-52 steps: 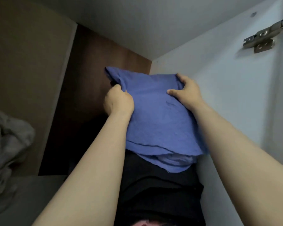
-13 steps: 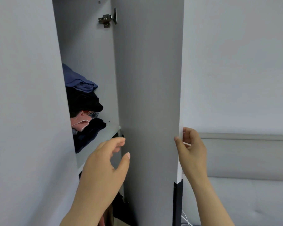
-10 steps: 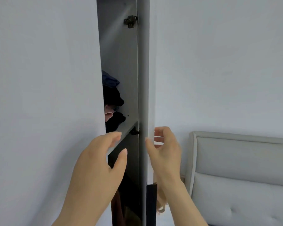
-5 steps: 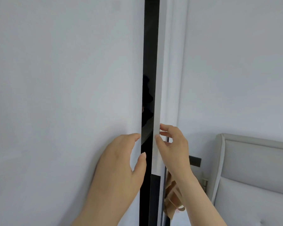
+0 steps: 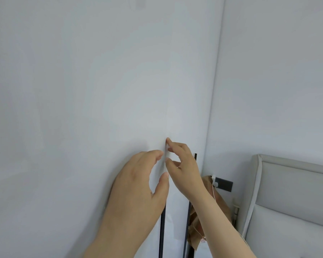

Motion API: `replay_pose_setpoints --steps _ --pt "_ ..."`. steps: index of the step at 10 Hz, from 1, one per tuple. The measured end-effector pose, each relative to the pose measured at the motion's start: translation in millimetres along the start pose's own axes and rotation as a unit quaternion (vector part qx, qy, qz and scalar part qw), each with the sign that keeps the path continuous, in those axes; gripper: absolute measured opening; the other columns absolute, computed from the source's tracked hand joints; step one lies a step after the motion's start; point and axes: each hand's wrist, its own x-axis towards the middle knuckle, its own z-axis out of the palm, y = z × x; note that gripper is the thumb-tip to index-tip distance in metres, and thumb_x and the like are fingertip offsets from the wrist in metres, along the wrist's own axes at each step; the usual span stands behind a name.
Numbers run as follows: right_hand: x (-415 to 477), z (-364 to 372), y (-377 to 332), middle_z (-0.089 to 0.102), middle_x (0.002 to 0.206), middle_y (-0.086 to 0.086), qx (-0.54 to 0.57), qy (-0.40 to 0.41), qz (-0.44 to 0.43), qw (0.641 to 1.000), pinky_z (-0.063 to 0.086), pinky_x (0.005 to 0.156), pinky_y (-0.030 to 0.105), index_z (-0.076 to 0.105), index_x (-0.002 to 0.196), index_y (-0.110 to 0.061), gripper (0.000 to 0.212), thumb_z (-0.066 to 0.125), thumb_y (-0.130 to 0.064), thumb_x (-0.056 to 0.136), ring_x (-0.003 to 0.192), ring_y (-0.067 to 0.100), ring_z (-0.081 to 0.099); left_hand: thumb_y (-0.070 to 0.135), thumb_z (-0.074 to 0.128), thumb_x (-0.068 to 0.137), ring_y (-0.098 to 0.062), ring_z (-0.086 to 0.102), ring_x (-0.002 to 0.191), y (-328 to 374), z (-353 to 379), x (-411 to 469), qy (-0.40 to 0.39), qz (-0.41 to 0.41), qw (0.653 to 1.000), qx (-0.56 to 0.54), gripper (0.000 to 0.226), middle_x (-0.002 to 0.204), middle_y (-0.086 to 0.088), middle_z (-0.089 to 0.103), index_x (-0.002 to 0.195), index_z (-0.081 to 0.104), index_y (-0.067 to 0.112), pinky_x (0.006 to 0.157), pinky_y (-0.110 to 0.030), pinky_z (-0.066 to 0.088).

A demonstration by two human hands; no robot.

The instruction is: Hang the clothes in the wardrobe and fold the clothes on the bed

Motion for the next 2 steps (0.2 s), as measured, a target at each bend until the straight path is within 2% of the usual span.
replay_pose_setpoints --steps 2 --pt "-2.7 -11.3 -5.1 0.045 0.131 -0.021 -0.019 -0.035 0.011 0.999 0.043 0.08 0.002 0.041 0.143 -0.033 0.052 0.048 -0.011 0.096 0.115 -0.01 0.048 0.029 0.058 0.087 0.005 0.049 0.114 -0.5 3.5 -0.1 0.012 -0.013 1.0 -0.009 0.038 0.118 0.026 0.054 0.125 0.056 0.032 0.102 -0.018 0.039"
